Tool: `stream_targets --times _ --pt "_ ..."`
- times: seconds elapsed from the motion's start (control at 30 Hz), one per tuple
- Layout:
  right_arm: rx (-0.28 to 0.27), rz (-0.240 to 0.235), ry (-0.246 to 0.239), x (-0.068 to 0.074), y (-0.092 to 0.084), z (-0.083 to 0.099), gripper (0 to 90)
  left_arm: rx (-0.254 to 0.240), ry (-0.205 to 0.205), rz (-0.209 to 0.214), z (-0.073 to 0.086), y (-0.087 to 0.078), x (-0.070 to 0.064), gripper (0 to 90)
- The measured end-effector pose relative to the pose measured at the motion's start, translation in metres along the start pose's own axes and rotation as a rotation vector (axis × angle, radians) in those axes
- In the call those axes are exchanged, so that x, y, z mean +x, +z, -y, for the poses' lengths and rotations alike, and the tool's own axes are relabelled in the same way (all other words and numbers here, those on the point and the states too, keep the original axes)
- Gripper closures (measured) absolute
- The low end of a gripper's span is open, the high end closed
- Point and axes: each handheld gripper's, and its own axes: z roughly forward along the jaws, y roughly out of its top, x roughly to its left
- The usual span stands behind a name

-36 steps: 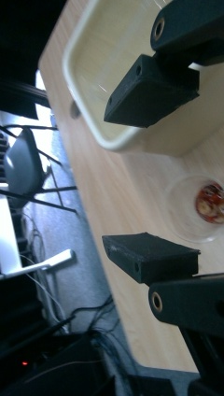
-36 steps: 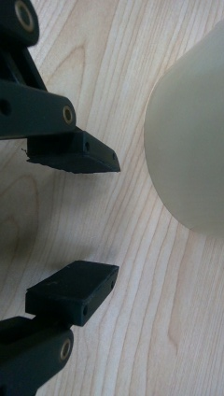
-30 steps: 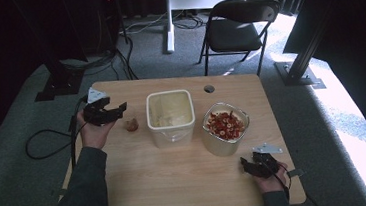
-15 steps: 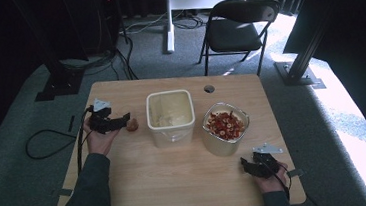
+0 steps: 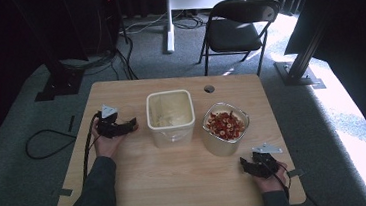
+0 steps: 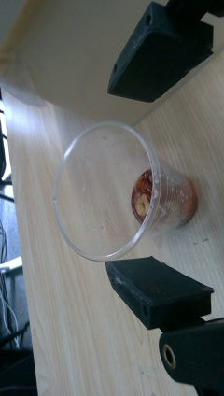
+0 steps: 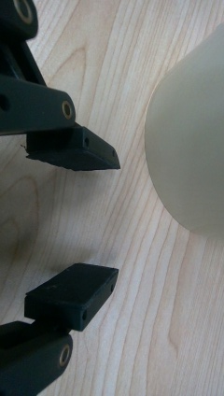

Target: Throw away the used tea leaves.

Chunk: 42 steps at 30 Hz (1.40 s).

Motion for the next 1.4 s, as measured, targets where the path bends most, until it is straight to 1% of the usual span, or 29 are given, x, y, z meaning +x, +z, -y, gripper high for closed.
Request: stream_targets --times 0.03,0.1,0.13,0.3,0.37,0.4,0.43,0.47,0.5,0.63,0.77,0.9,1.03,1.17,1.3,1.33,1.37,1.4 --pt "0.000 0.000 0.000 0.000 0.000 0.000 40.9 0.003 0.000 -0.009 0.001 0.002 0.000 14.8" --pt "-0.001 -0.001 -0.001 0.000 0.000 0.000 40.9 0.007 0.001 -0.008 0.002 0.004 0.001 14.9" --pt "0.000 -0.001 0.000 0.000 0.000 0.000 40.8 0.011 0.003 -0.016 0.003 0.006 0.001 14.9" --pt "-0.002 -0.001 -0.001 0.000 0.000 0.000 40.8 0.013 0.006 -0.029 0.006 0.017 0.002 15.8" --pt "-0.001 -0.001 -0.001 0.000 0.000 0.000 40.8 0.006 0.005 -0.034 0.007 0.020 0.002 19.2" --pt "-0.002 -0.001 -0.001 0.000 0.000 0.000 40.8 0.004 0.010 -0.045 0.006 0.021 0.001 20.5" --pt "-0.003 -0.001 -0.002 0.000 0.000 0.000 40.8 -0.002 0.010 -0.047 0.006 0.021 0.001 21.9" --pt "-0.003 -0.001 -0.001 0.000 0.000 0.000 40.8 -0.010 0.009 -0.045 0.006 0.021 0.001 25.4" --pt "-0.003 -0.001 -0.002 0.000 0.000 0.000 40.8 -0.013 0.012 -0.051 0.006 0.020 0.001 27.1" --pt "-0.004 -0.002 -0.003 0.000 0.000 0.000 40.8 -0.012 0.019 -0.057 0.006 0.020 0.002 29.9" --pt "-0.004 -0.003 -0.006 0.000 0.000 0.001 40.9 -0.008 0.034 -0.042 0.006 0.017 0.001 31.4" --pt "-0.009 -0.007 -0.011 -0.001 0.000 0.001 40.9 -0.023 0.045 -0.024 0.006 0.011 -0.001 32.2" --pt "-0.014 -0.009 -0.017 -0.001 0.000 0.001 40.7 -0.036 0.060 -0.004 0.005 0.000 -0.002 32.3" --pt "-0.017 -0.013 -0.016 -0.001 0.001 0.002 39.7 -0.056 0.077 0.027 0.003 -0.014 -0.004 32.6" --pt "-0.013 -0.015 -0.013 -0.001 0.001 0.001 40.1 -0.075 0.100 0.047 -0.002 -0.031 -0.007 32.9" --pt "-0.013 -0.015 -0.013 -0.001 0.001 0.001 40.1 -0.075 0.100 0.047 -0.002 -0.031 -0.007 33.0" --pt "-0.009 -0.015 -0.017 -0.001 0.001 0.001 41.0 -0.085 0.109 0.055 -0.004 -0.041 -0.008 33.0" --pt "-0.005 -0.012 -0.023 0.000 0.000 0.000 41.0 -0.089 0.113 0.058 -0.006 -0.045 -0.009 33.3"
